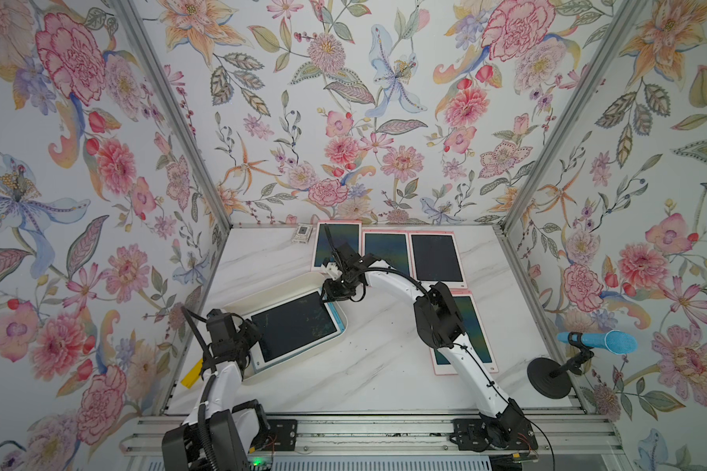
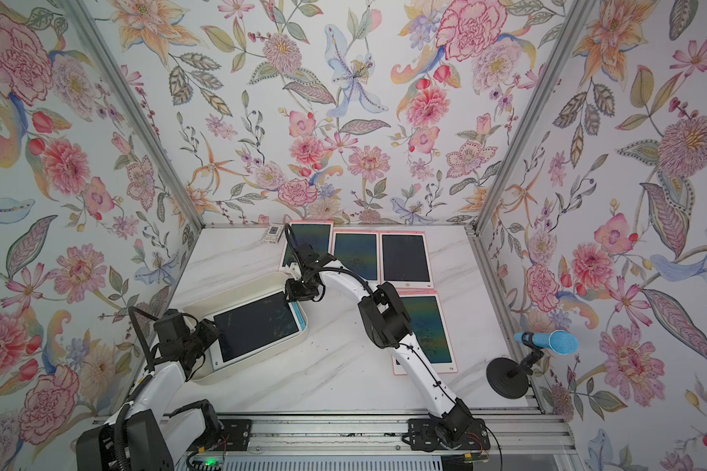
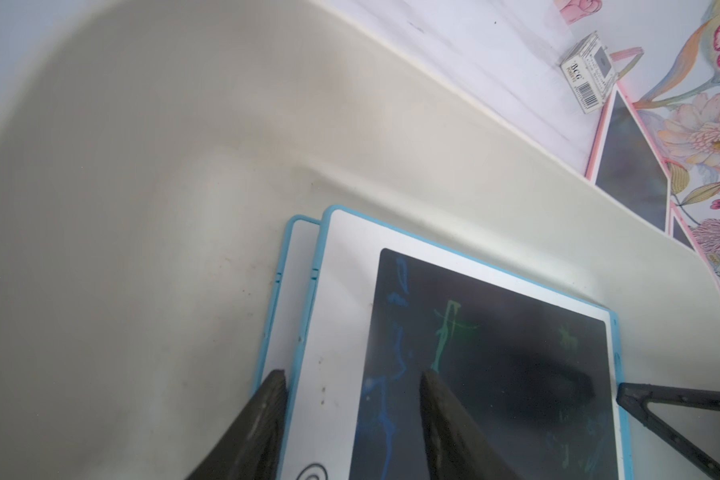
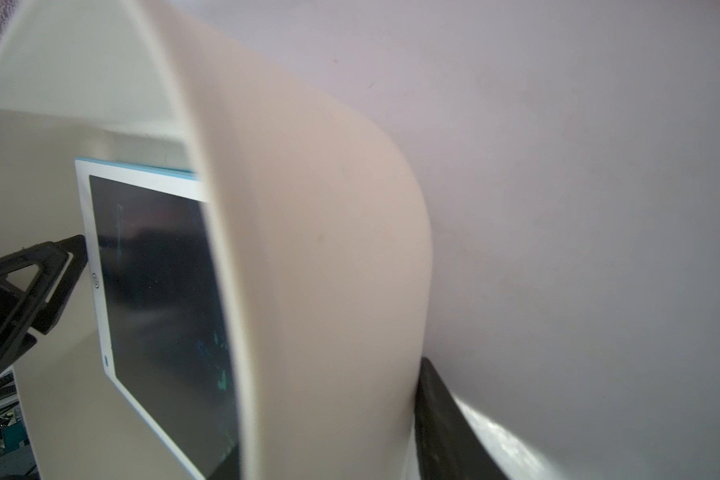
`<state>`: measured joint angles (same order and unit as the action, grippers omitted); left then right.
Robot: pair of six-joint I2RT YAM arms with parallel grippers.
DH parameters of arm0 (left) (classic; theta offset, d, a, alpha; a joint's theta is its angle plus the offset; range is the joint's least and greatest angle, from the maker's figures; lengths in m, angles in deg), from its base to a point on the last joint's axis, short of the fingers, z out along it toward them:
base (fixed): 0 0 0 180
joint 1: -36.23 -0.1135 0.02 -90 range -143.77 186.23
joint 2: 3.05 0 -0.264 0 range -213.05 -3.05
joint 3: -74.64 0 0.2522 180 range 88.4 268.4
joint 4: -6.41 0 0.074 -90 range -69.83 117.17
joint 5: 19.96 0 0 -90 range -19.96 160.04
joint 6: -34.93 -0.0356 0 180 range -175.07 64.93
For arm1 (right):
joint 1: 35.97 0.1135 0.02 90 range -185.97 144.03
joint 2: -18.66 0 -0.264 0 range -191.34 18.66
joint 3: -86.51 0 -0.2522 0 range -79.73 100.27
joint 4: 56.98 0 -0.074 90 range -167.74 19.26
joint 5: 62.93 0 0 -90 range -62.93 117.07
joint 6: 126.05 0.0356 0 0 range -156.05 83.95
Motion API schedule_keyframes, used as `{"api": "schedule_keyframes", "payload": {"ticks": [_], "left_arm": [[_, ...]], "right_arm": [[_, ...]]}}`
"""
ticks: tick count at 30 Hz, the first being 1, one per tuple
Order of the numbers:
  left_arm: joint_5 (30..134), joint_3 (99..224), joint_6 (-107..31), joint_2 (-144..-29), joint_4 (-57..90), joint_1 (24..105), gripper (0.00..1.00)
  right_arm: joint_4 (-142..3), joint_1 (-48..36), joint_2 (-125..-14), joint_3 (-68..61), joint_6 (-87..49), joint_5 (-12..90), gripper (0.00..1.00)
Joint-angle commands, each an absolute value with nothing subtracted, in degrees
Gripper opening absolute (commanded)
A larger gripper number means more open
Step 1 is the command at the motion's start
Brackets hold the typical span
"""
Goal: Take out the writing tablet from the storage box
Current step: Pick up the writing tablet from the storage box.
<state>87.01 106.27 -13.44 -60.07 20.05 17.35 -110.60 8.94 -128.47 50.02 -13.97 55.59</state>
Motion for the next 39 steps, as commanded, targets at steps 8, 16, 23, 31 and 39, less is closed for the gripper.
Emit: {"api": "schedule_keyframes", "payload": {"ticks": [8,16,23,31,39], "left_arm": [[105.7,105.9,-10.2,-56.9,16.6,18.3,0.53],[107.8,105.6,-9.3,-55.2,15.2,17.9,0.53],[110.7,104.7,-7.5,-55.3,11.6,17.8,0.52],[113.9,104.0,-4.8,-53.3,8.1,17.8,0.52],[116.5,102.9,-2.2,-54.3,3.8,17.9,0.52]], "right_arm": [[-105.7,13.3,-128.5,50.8,-13.6,69.7,0.42],[-103.9,12.9,-128.3,50.5,-12.8,71.7,0.42],[-102.4,12.6,-128.0,50.7,-12.3,73.5,0.42],[-100.4,12.6,-128.2,50.9,-11.2,75.9,0.41],[-98.5,12.6,-127.8,50.1,-10.1,77.2,0.4]]}}
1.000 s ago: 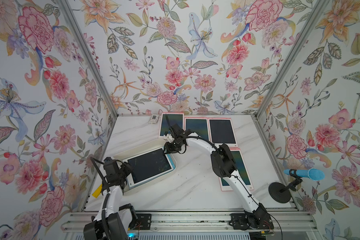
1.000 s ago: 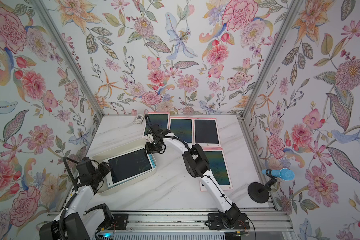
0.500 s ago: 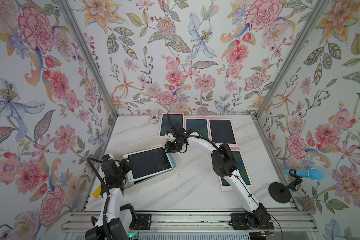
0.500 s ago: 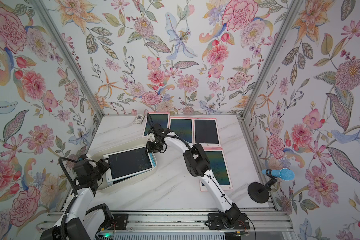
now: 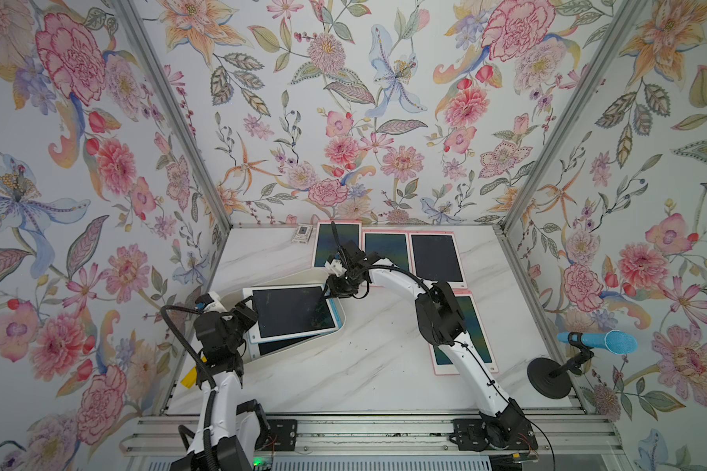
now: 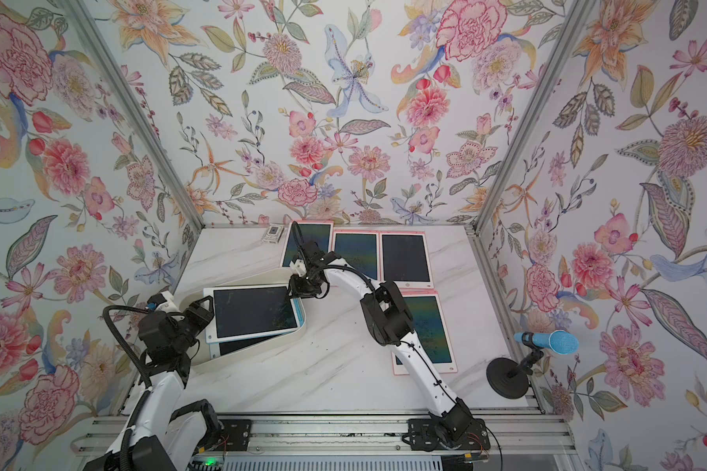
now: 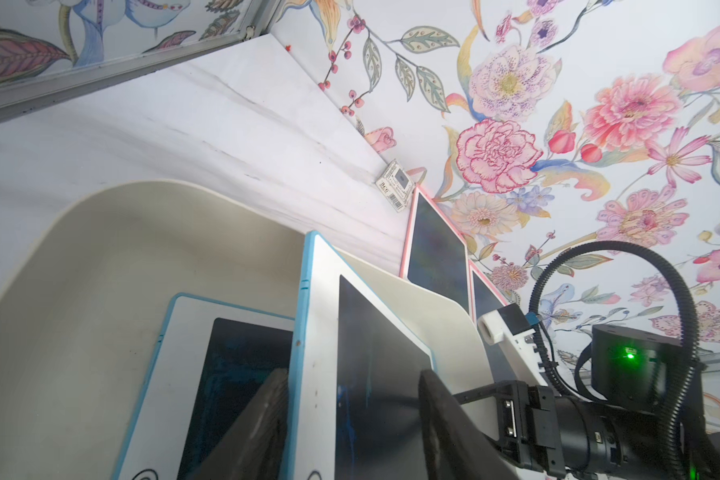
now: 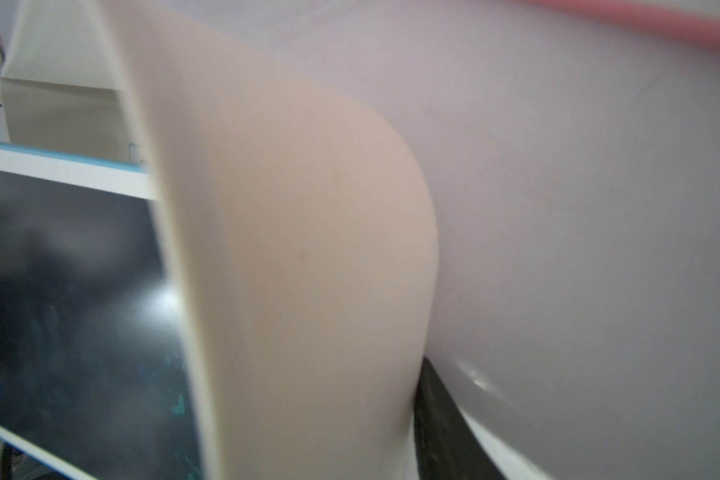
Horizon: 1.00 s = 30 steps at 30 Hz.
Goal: Take out the writing tablet from the storage box
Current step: Pick up the writing tablet from the storage box.
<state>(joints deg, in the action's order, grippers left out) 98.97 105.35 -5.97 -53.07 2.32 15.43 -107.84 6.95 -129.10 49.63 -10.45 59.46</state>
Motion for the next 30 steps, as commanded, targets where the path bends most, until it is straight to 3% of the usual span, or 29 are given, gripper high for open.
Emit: {"api": "schedule_keyframes", "payload": {"ticks": [1,18,26,30], "left_arm": [[116.8,102.9,-2.1,-54.5,3.8,17.8,0.52],[116.4,102.1,-1.7,-52.1,7.3,17.9,0.51],[113.8,105.6,-6.9,-53.1,15.2,17.9,0.3],[112.5,107.9,-9.0,-55.5,17.7,17.8,0.13]], "right_arm": [[-98.2,12.5,-127.7,49.9,-9.8,77.2,0.4],[-91.1,11.7,-125.4,45.1,-7.1,79.3,0.38],[-91.1,9.5,-122.6,40.6,-8.8,77.9,0.44],[-91.2,8.1,-121.2,39.3,-10.0,77.5,0.49]]}}
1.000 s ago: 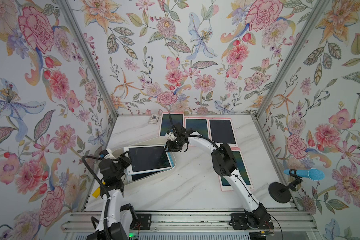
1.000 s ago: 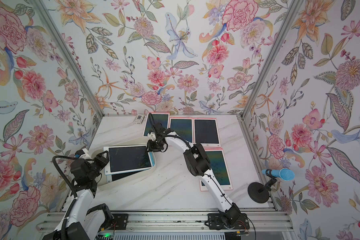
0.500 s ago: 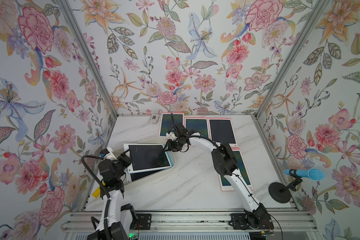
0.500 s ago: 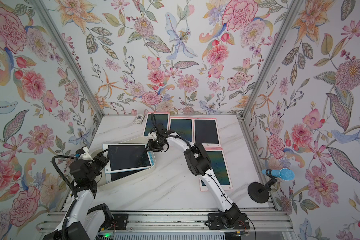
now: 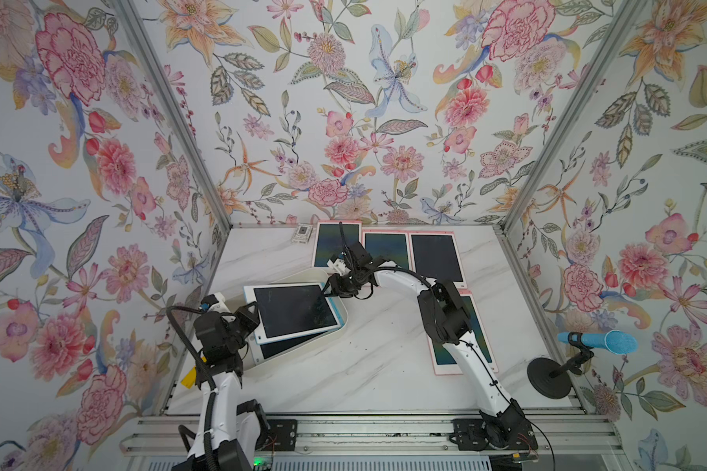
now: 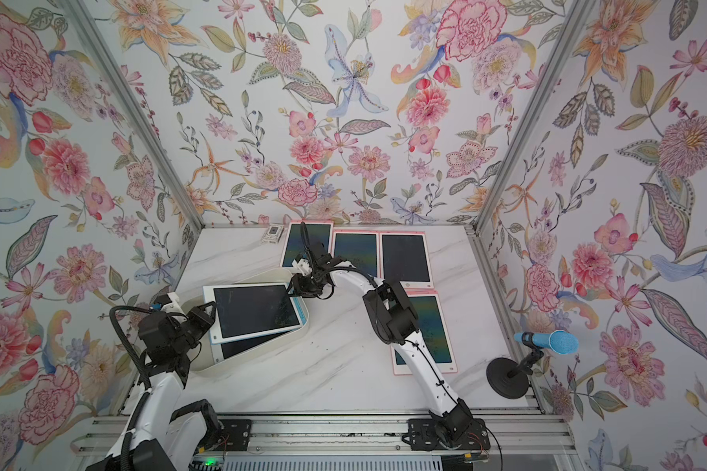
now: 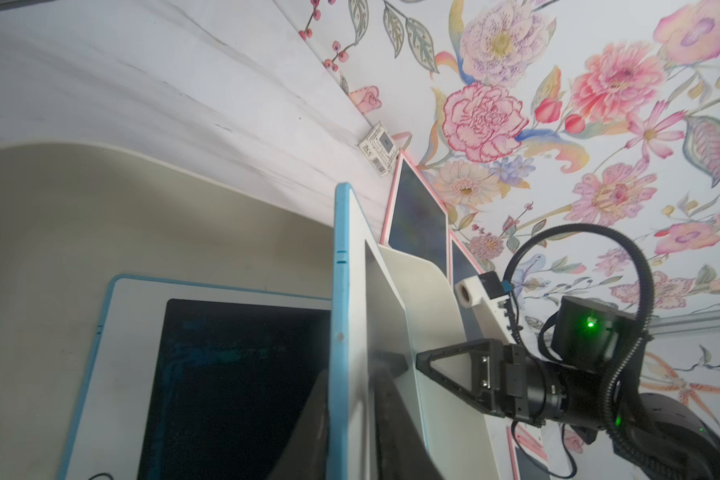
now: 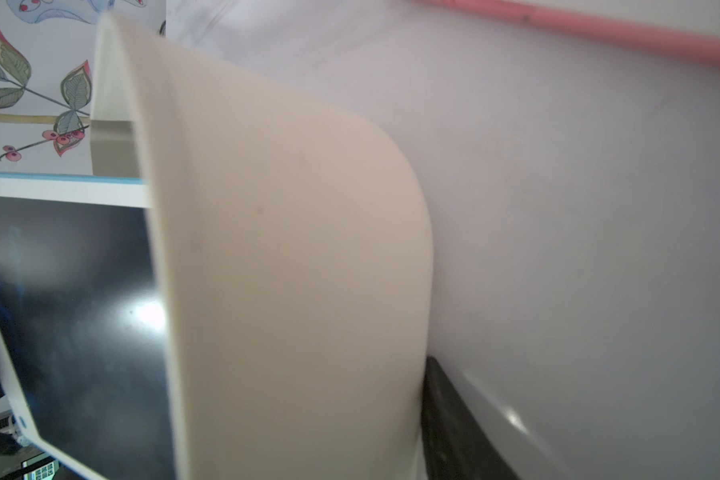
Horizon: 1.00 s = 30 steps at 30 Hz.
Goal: Take out the writing tablet from the storage box
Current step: Pick up the writing tablet from the storage box.
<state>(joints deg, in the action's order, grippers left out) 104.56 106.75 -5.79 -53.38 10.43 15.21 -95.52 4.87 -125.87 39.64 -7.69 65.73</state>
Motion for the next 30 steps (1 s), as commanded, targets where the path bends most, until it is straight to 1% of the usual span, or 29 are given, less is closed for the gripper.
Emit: {"api": "schedule_keyframes", "payload": {"ticks": [1,2,3,5,7,10,16,18,20,22,30], "left_arm": [[112.5,108.3,-9.5,-56.2,18.0,17.8,0.07],[112.5,108.6,-9.5,-56.8,17.9,17.8,0.02],[113.0,108.8,-9.4,-57.3,17.5,17.9,0.0],[113.4,109.4,-9.3,-57.9,17.1,17.8,0.0],[113.6,110.3,-9.3,-58.3,16.8,17.8,0.0],[113.5,111.7,-9.9,-59.0,17.3,17.8,0.0],[115.6,112.3,-8.7,-60.4,15.3,15.3,0.0],[115.9,112.2,-8.0,-60.3,15.0,14.0,0.0],[117.0,111.4,-5.9,-60.0,12.6,12.3,0.0],[118.2,110.5,-2.1,-59.0,8.7,10.2,0.0],[118.2,116.0,0.9,-57.9,8.4,7.9,0.0]], "right_arm": [[-91.2,7.7,-121.1,39.2,-10.2,77.6,0.5],[-91.1,7.4,-121.1,39.3,-10.2,77.8,0.5],[-91.0,7.2,-121.1,39.4,-10.0,78.0,0.51],[-90.8,6.8,-121.5,40.1,-9.9,78.3,0.52],[-90.8,6.3,-121.7,40.9,-9.7,78.2,0.58],[-90.6,5.5,-121.2,40.8,-9.5,77.5,0.6],[-90.5,3.1,-118.3,40.3,-10.2,74.8,0.69],[-90.4,2.0,-117.2,39.7,-10.3,74.0,0.7],[-89.5,1.6,-115.5,38.1,-10.2,73.0,0.7],[-87.8,-0.6,-113.5,36.1,-10.1,72.5,0.71],[-85.7,-2.4,-109.1,31.8,-9.2,70.0,0.72]]}}
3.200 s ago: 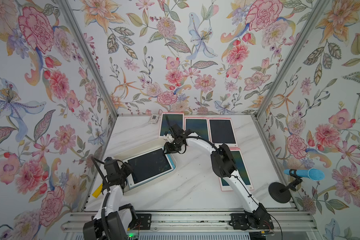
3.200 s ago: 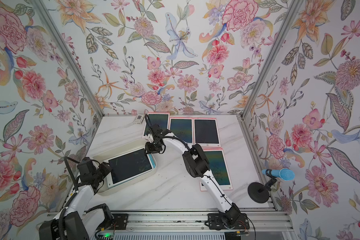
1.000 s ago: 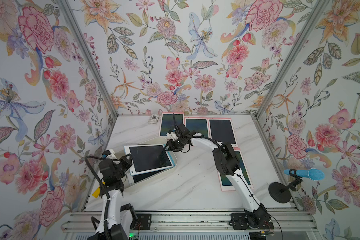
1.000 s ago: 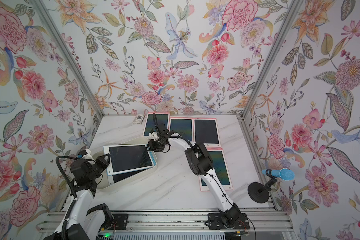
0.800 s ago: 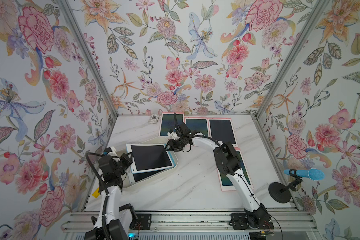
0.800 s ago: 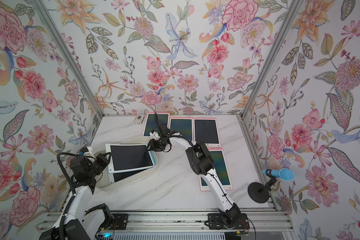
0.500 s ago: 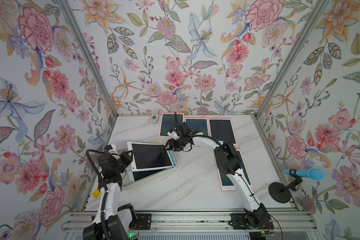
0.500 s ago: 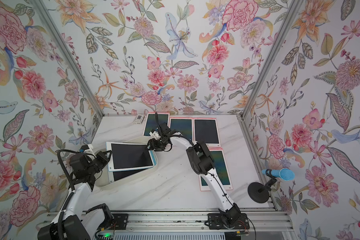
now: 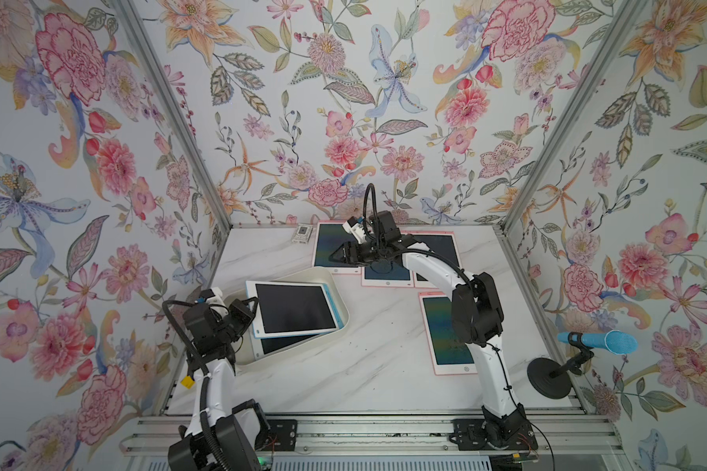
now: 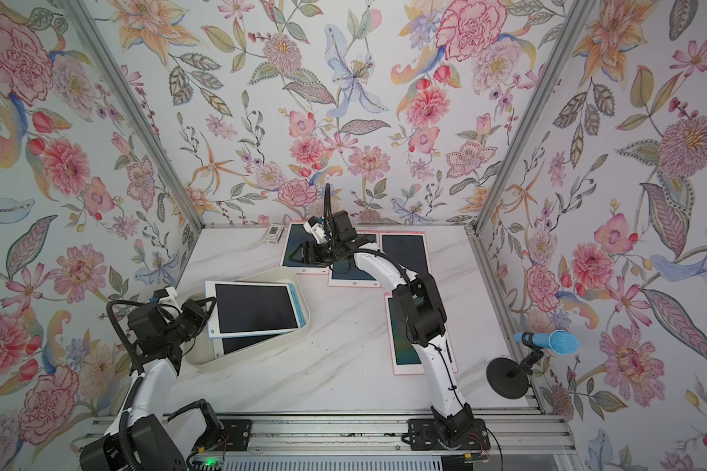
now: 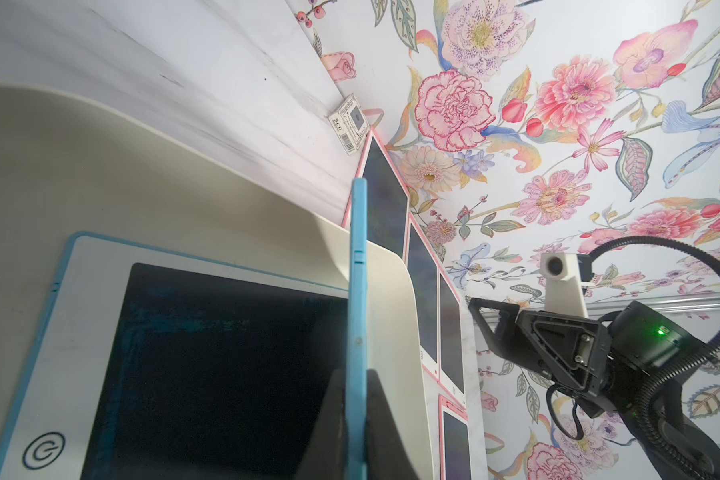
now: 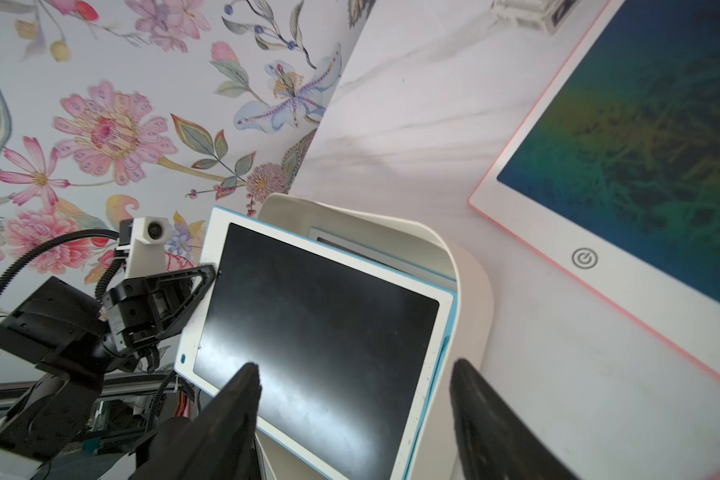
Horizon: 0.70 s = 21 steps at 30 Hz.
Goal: Take out the writing tablet from the storage box
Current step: Pick up the writing tablet from the storage box.
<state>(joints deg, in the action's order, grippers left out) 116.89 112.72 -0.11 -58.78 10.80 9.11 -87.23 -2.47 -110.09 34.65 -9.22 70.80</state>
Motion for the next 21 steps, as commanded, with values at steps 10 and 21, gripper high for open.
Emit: {"api": "schedule_keyframes", "payload": {"ticks": [10,21], "left_arm": [[117.8,120.4,3.9,-58.4,6.5,6.8,0.0],[115.7,119.6,14.1,-58.5,-3.4,5.5,0.0]], "right_arm": [[-79.7,-2.2,-102.5,20.3,-6.7,69.7,0.71],[-70.3,-0.8,-89.8,1.3,-1.4,68.2,0.68]]}}
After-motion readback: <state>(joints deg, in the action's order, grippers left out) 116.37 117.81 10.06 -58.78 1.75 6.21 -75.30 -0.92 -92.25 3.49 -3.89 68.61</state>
